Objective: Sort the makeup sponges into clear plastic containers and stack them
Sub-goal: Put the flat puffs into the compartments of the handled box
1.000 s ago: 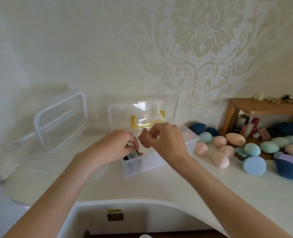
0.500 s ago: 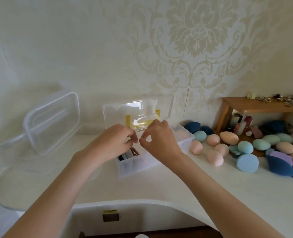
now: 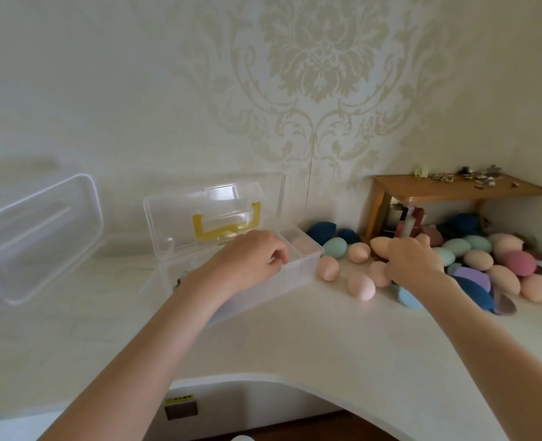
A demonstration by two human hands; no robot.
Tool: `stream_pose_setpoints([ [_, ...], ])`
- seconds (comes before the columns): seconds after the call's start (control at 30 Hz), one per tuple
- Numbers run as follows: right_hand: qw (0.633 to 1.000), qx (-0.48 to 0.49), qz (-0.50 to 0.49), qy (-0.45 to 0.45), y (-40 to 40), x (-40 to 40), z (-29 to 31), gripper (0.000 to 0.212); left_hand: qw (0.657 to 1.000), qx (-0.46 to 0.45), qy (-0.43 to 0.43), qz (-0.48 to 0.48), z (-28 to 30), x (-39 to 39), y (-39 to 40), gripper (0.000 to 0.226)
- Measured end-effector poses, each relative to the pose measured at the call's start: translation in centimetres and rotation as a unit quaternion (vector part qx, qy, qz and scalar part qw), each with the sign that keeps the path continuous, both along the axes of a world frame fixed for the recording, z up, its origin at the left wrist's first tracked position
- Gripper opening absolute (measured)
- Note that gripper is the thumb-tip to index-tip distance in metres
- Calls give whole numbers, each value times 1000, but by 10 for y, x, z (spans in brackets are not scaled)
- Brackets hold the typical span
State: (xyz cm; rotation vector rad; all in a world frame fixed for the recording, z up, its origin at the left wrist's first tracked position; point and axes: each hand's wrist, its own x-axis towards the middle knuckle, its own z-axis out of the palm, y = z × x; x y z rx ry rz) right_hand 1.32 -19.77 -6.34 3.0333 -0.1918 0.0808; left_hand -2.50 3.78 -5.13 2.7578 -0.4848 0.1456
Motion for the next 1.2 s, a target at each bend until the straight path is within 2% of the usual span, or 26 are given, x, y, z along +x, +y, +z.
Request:
stream_pose_setpoints([
  [0.1,1000,-25,5,14,-7,5,-5,7,1000,9,-7,2,-1,0,-3,19],
  [0.17,999,-52,2,5,-16,9,-10,28,1000,15,-8,3,-2,-1,-5,19],
  [0.23,998,-53,9,-21,-25,11,-15,33,1000,20,-4,3,-3,-1,-6,18],
  [0.37,999,4,21,-49,-31,15,-16,25,999,36,-3,10,-2,-2,-10,19],
  [0.43,994,78,14,-70,-35,21,-12,27,999,46,-2,16,-1,-2,-13,20],
  [0.57,967,239,17,-87,-39,27,-2,28,997,65,-7,33,0,-4,-14,22],
  [0.67,946,287,58,-138,-33,17,10,20,997,70,-11,36,-1,-4,-15,23],
  [0.77,904,361,104,-205,-12,5,26,21,998,44,-14,46,2,-4,-10,23],
  [0.9,847,472,186,-158,46,-14,38,19,996,7,-20,84,12,-9,14,23],
  [1.03,822,494,249,-137,105,-27,28,16,993,4,15,114,17,-21,49,31],
  [1.2,825,459,297,-145,155,-37,6,10,993,4,59,104,12,-34,68,33],
])
